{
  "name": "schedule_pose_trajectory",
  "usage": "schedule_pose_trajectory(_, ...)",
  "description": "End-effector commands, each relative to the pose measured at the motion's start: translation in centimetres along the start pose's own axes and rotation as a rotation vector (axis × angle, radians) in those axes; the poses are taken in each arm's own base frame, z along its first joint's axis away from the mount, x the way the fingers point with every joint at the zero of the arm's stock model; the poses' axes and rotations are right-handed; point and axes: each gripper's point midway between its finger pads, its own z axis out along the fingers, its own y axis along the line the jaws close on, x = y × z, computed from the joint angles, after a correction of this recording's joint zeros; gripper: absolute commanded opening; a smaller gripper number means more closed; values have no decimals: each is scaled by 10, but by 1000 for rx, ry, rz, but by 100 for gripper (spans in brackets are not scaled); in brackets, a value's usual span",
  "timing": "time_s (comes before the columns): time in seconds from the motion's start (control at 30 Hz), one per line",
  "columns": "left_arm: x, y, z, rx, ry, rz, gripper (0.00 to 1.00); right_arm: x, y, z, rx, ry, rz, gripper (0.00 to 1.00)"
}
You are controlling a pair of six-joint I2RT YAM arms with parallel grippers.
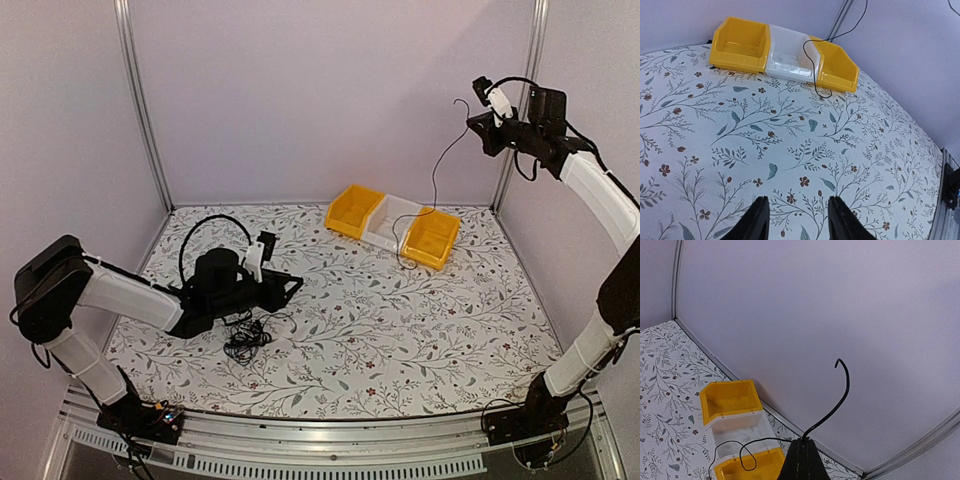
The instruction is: Untangle the cables
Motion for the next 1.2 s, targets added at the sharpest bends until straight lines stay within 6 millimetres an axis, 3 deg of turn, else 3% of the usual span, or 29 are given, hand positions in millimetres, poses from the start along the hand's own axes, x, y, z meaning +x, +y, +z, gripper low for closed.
schedule_pose_trajectory(0.0, 8, -6, 4, 24, 13, -4, 39, -10, -13, -2, 41, -52, -23, 0)
schedule_pose_trajectory(0.1, 8, -6, 6, 27, 15, -9, 39, -2, 2, 2, -33, -52, 1, 0)
schedule_pose_trajectory(0.17, 9, -6, 7, 29, 16, -12, 39, -5, 22, -2, -136, -72, 31, 0)
schedule_pose_trajectory(0.27, 11, -6, 7, 27, 18, -15, 39, -5, 79, -13, -359, -83, 65, 0)
schedule_pose_trajectory(0.37, 14, -3, 7, 19, 24, -17, 39, -13, 138, -34, -496, -89, -15, 0)
schedule_pose_trajectory(0.47, 17, -1, 8, 15, 31, -17, 39, -35, 164, -59, -560, -131, -70, 0)
schedule_pose_trajectory(0.57, 19, -2, 11, 19, 38, -23, 39, -63, 160, -76, -565, -178, -63, 0)
schedule_pose_trajectory(0.7, 17, -6, 17, 38, 40, -37, 39, -93, 134, -79, -447, -210, -85, 0)
schedule_pose_trajectory(1.0, 11, -14, 19, 55, 31, -29, 39, -128, 54, -69, -118, -253, -105, 0)
schedule_pose_trajectory(1.17, 12, -10, 14, 34, 33, -18, 39, -152, 35, -82, -78, -312, -94, 0)
